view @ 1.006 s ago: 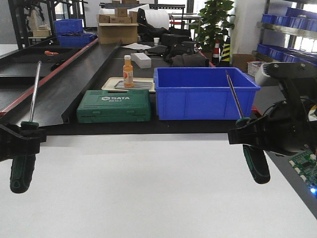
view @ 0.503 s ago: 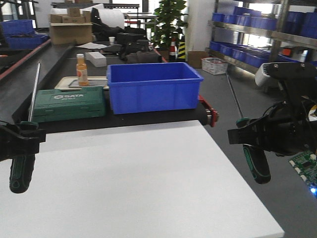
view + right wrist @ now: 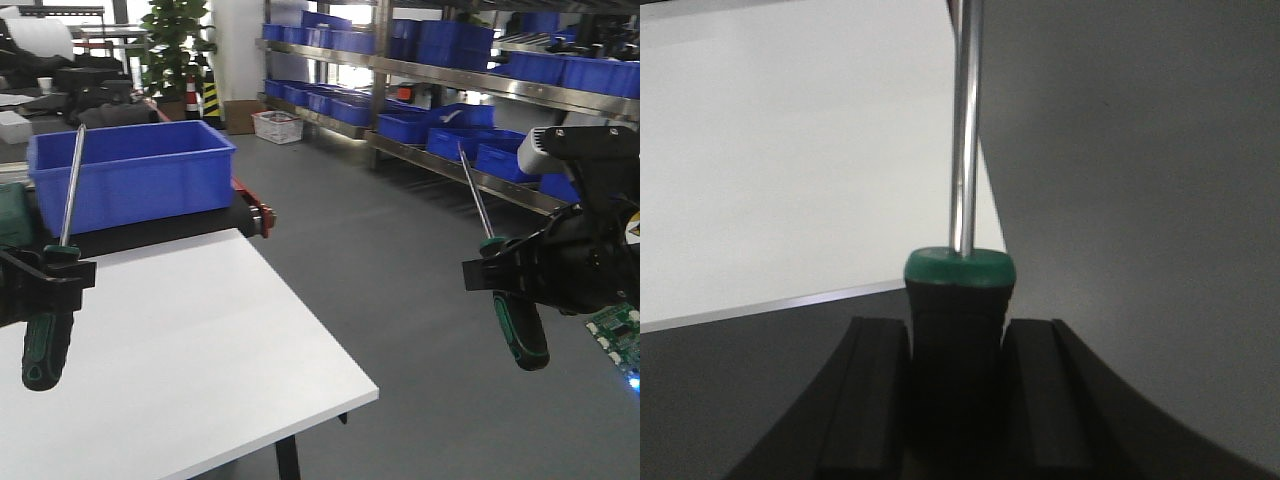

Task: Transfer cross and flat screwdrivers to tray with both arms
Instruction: 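Hold both screwdrivers upright while the base drives to the conveyor station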

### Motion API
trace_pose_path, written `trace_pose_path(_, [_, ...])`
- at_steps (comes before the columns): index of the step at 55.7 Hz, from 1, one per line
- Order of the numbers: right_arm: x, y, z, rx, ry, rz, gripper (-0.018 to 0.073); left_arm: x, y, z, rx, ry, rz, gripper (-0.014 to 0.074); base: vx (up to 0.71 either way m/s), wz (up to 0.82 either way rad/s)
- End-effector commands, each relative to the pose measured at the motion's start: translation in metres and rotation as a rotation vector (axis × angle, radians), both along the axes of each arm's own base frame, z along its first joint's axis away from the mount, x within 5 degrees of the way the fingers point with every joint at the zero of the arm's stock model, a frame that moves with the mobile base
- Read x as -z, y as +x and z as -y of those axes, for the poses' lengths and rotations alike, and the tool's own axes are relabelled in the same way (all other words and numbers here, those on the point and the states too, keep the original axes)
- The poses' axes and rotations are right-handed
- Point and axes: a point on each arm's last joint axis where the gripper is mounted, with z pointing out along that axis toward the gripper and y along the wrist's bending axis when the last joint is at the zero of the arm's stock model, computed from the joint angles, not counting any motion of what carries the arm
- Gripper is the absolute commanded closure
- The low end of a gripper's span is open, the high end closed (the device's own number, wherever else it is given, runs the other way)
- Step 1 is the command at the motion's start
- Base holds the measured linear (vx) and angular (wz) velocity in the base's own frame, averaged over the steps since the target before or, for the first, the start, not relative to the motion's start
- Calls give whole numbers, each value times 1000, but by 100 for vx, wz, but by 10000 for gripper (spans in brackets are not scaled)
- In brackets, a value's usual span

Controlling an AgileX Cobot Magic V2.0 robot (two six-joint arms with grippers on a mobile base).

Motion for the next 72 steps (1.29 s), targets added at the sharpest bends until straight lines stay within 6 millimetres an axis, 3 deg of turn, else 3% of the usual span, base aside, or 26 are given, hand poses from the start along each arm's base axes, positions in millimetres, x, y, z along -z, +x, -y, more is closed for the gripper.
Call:
trace_pose_path(1, [-27, -6, 3, 7, 34, 148, 567, -21, -3, -1, -28, -55, 116, 594, -9, -53])
trace_pose_path(33, [-27, -7, 3, 7, 34, 146, 567, -21, -3, -1, -28, -55, 116, 594, 1, -56])
trace_pose_path(72, [-27, -7, 3, 7, 33, 145, 567, -21, -3, -1, -28, -55, 116, 594, 21, -58])
